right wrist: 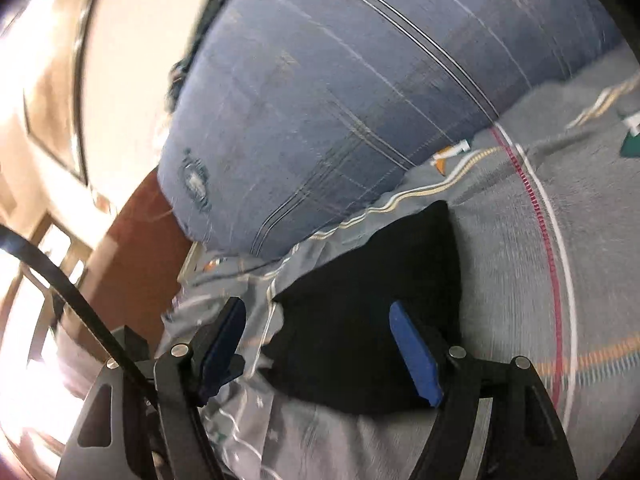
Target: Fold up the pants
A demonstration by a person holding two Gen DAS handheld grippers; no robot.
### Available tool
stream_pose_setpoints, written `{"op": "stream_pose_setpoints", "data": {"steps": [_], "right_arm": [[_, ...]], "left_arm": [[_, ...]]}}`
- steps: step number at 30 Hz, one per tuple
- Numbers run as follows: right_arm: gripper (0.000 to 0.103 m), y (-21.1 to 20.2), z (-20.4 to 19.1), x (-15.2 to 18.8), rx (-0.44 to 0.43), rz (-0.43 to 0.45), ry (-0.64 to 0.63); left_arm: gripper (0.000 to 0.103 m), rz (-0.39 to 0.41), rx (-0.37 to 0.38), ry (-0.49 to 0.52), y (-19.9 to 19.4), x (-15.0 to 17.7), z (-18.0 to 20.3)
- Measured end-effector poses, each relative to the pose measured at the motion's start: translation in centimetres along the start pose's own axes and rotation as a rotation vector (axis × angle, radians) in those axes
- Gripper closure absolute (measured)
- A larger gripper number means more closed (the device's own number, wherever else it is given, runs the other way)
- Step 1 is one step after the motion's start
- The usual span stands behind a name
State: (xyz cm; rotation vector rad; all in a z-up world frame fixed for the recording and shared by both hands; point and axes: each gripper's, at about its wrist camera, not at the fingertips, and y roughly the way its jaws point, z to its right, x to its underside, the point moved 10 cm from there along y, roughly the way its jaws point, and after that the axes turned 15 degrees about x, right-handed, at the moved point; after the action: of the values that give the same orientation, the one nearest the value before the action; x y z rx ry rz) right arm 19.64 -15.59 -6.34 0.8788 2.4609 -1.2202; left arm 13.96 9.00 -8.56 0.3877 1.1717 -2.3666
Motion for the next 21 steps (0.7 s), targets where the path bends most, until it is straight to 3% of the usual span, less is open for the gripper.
{"op": "stream_pose_setpoints", "data": {"steps": [5, 12, 17, 21], "right_arm": [[0.021, -4.4, -0.6, 6.5, 0.134, 0.051, -0.113], [0.021, -7.0, 0.5, 13.7, 0.360, 0.074, -0.190], [0.021, -7.1, 0.1, 16.7, 0.440, 0.054, -0.231], [0.021, -7.7, -1.7, 17.5, 0.444, 0.072, -0.276]], "left_arm": [[0.039, 0.035, 0.002, 0.003, -1.9, 3.7, 0.7], [0.039, 0.152, -0.090, 0.182, -6.1, 5.7, 4.6], [0.023, 0.249, -0.146, 0.273, -9.8, 6.3, 7.1], [0.008, 0.320, -0.257, 0.330, -12.2, 6.5, 8.0]]}}
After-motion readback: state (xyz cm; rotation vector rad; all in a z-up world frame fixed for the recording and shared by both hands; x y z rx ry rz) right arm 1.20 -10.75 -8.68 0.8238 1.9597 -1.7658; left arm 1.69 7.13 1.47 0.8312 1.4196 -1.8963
